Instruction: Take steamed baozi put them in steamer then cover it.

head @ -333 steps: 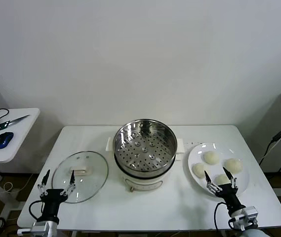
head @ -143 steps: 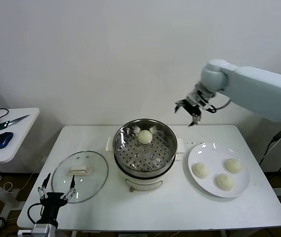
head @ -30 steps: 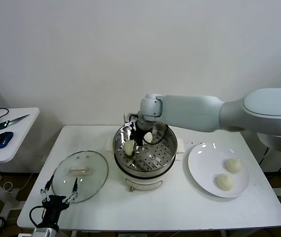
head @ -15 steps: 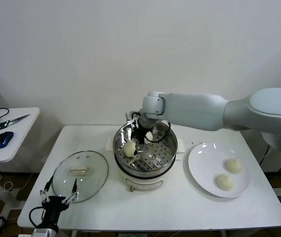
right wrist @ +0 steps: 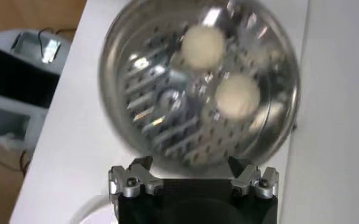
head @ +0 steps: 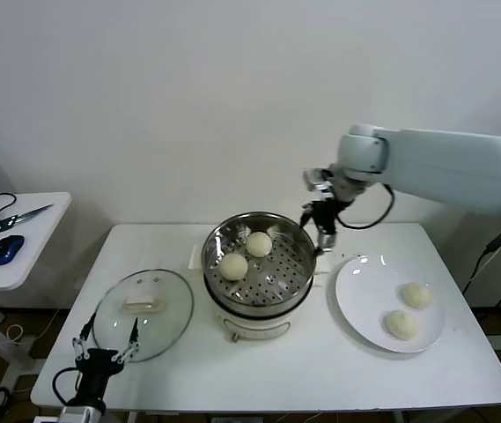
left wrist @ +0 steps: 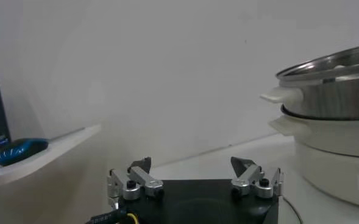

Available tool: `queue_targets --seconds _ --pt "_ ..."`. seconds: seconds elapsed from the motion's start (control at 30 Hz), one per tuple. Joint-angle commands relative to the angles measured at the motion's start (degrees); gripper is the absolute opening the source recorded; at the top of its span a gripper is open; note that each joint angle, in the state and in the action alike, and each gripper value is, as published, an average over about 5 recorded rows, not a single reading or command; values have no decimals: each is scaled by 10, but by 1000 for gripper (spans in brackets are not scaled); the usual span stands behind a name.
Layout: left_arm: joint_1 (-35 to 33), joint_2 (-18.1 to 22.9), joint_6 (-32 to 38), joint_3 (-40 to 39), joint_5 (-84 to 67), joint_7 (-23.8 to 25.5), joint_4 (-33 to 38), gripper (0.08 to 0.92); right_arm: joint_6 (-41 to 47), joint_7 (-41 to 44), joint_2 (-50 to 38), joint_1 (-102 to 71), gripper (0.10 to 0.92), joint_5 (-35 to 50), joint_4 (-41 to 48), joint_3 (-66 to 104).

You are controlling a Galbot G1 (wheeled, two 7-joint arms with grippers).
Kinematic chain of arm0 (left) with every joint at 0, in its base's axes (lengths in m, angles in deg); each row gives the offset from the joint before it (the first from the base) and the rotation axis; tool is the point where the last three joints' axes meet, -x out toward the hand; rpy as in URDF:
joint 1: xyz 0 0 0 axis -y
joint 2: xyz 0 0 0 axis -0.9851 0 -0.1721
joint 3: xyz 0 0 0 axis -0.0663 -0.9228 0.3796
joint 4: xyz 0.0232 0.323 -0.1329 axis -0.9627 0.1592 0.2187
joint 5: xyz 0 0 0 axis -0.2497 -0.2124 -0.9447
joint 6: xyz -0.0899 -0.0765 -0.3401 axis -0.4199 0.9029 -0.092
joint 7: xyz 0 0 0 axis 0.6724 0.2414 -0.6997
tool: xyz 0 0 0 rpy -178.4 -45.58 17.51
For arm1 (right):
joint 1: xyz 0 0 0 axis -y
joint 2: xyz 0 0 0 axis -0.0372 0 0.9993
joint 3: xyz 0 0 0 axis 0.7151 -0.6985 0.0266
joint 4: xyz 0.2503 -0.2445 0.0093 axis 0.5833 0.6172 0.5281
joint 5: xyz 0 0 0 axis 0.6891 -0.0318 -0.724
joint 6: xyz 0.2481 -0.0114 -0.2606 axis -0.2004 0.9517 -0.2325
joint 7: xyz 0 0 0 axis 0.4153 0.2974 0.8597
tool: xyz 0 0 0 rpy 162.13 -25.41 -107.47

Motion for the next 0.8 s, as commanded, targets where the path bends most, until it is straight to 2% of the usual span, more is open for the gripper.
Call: queue_targets --seconds 0.03,0.17,0.3,0.8 --pt "-9 4 -3 1 2 -7 9 823 -16 22 -208 -128 823 -185 -76 69" --pt "-17 9 -4 3 9 -8 19 823 -19 16 -244 -283 823 -266 -47 179" --pt "-23 11 -7 4 12 -8 29 823 -23 17 -253 -383 823 -305 0 270" --pt "-22 23 -12 0 33 -7 25 823 -35 19 -187 -455 823 -343 89 333"
